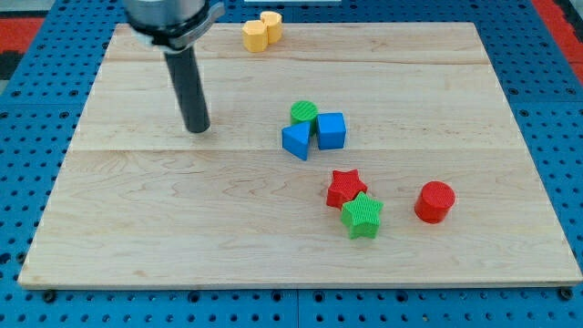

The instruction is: Point your arm at bottom center

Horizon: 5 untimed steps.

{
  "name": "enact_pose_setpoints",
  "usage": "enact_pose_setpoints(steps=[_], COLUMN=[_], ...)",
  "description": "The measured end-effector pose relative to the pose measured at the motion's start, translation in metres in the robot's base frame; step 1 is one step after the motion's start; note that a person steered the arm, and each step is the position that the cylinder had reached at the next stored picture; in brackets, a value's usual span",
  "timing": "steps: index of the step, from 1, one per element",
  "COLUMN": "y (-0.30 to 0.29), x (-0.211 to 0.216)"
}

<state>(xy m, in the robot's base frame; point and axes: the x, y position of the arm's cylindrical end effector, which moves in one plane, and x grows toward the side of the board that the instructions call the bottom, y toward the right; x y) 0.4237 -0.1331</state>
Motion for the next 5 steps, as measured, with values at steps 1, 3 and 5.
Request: enact_pose_setpoints(steps=[1,3,5], y=[-0.017,0.111,0.207], x=[0.080,0.172,0.187])
